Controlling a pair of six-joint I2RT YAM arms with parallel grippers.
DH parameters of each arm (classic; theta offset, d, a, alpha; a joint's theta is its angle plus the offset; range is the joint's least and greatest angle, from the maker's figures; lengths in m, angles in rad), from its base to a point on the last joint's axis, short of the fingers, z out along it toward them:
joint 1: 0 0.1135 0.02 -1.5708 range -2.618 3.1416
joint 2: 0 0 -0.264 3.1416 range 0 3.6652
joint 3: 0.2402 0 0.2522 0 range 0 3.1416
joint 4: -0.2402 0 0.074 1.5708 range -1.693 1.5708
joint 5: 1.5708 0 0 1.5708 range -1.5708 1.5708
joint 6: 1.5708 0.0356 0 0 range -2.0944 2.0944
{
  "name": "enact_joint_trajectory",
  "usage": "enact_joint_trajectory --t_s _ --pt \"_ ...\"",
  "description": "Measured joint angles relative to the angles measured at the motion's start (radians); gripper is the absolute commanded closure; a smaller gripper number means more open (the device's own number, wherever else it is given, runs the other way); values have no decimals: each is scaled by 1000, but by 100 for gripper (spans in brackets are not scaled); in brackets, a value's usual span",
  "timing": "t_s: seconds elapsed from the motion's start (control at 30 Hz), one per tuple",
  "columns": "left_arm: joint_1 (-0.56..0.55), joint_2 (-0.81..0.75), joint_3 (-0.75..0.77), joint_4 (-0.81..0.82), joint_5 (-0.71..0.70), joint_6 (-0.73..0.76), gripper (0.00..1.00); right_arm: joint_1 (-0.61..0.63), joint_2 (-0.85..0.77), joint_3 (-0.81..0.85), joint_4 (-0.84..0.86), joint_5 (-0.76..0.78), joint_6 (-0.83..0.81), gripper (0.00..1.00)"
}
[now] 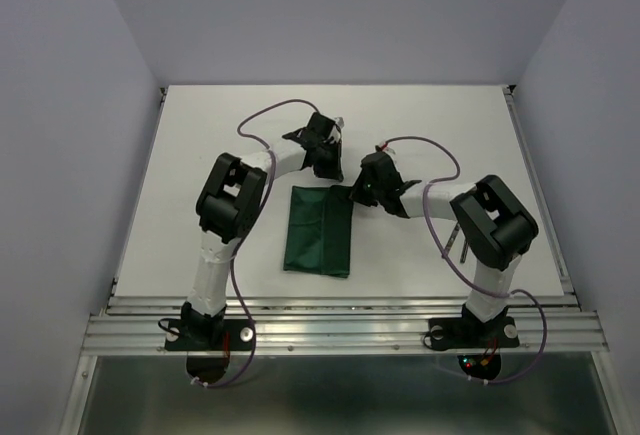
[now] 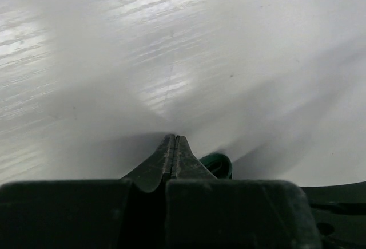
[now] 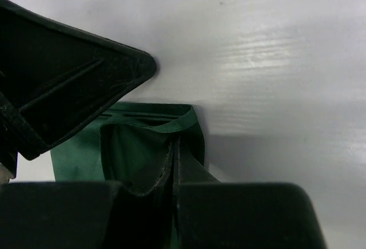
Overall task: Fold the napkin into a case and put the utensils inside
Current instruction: Smooth out the 2/3-rectangle-folded napkin at the center of the board.
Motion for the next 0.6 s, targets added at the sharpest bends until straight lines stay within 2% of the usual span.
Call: enact_joint_trajectory --t_s 0.2,0.37,0.5,0.6 --pt "-40 26 40 -8 15 6 100 0 -72 -100 18 -2 66 99" --pt "-60 26 49 -32 5 12 100 0 -80 -109 18 0 80 99" --pt "-61 -9 49 -89 -63 13 100 0 -80 -108 16 2 80 99" --pt "-61 -93 36 -114 -117 12 100 0 -80 -108 16 6 79 99"
